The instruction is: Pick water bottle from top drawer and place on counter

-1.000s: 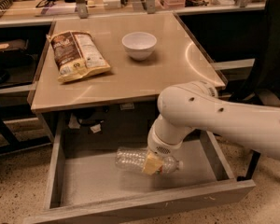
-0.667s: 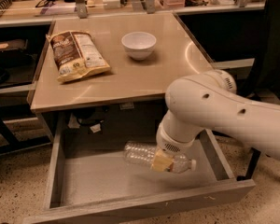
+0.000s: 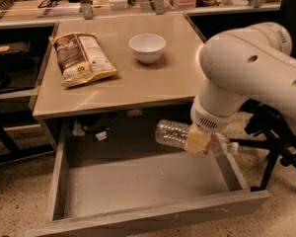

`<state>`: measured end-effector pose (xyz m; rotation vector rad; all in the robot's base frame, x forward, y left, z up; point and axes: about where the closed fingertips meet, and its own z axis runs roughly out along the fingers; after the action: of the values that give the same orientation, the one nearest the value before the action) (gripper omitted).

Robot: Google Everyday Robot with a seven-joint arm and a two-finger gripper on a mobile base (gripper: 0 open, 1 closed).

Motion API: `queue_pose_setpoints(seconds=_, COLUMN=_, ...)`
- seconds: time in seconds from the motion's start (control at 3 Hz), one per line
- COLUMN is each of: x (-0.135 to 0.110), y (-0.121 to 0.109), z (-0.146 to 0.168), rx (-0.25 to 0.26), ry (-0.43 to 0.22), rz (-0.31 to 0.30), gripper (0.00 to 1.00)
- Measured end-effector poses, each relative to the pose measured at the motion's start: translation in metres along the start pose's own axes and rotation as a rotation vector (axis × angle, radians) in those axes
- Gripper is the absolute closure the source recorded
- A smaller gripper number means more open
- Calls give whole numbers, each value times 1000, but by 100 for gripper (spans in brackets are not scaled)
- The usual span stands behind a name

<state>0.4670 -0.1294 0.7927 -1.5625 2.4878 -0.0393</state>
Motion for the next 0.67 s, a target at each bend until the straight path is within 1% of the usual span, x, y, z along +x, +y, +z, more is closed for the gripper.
queue_pose_setpoints(seconds=0.33, x=11, y=-44, z=-37, rx=54, ry=17, rz=44, gripper=100)
queue_pose_setpoints(seconds=0.67, x=13, y=-86, z=-67, rx=85, ry=28, rz=68, gripper=100)
